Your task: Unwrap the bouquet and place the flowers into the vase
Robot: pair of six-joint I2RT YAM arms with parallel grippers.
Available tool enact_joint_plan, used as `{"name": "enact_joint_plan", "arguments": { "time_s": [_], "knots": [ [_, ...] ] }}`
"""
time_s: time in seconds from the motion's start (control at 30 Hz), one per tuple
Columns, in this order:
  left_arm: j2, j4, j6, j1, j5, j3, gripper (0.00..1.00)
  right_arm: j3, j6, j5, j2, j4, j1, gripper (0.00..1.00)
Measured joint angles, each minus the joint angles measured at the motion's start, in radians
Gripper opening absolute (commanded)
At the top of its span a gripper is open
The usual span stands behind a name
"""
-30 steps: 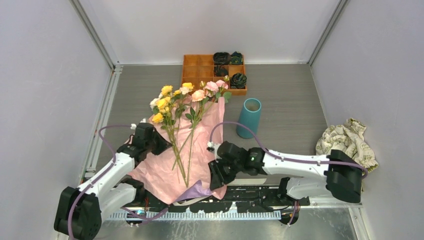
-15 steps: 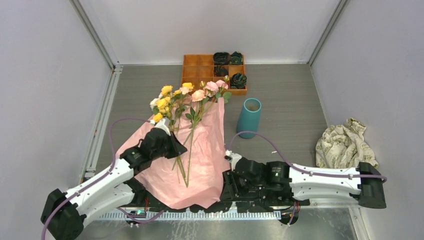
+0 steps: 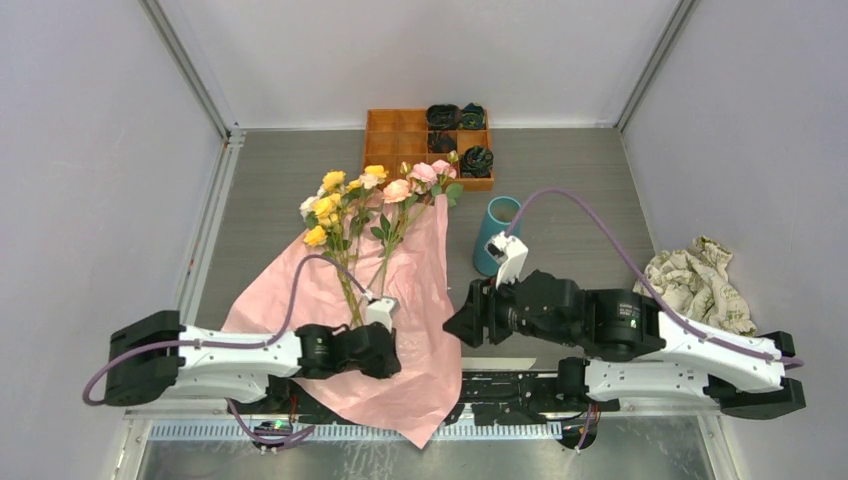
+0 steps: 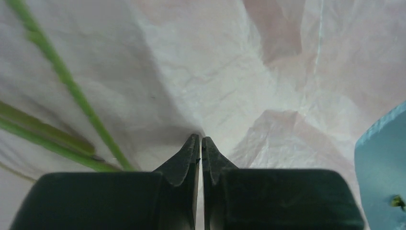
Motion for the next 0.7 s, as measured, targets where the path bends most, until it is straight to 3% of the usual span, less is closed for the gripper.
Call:
{"name": "enact_joint_plan", "arguments": {
  "time_s": [0.13,0.4,0.7],
  "knots": [
    [0.148,-0.010,0.007,-0.127,-0.019,0.093,0.05,0.177,-0.066,0.099,0.144,-0.044,0.000,0.57],
    [0.453,-0.074,0.135,-0.304,-0.025,0.433,0.04,0.453,-0.156,0.258,0.484,-0.068,-0.026,0.57],
    [0.495,-0.169,0.192,-0.344,-0.056,0.502,0.04,0.610,-0.192,0.272,0.492,-0.063,-0.124,0.57]
  ]
}}
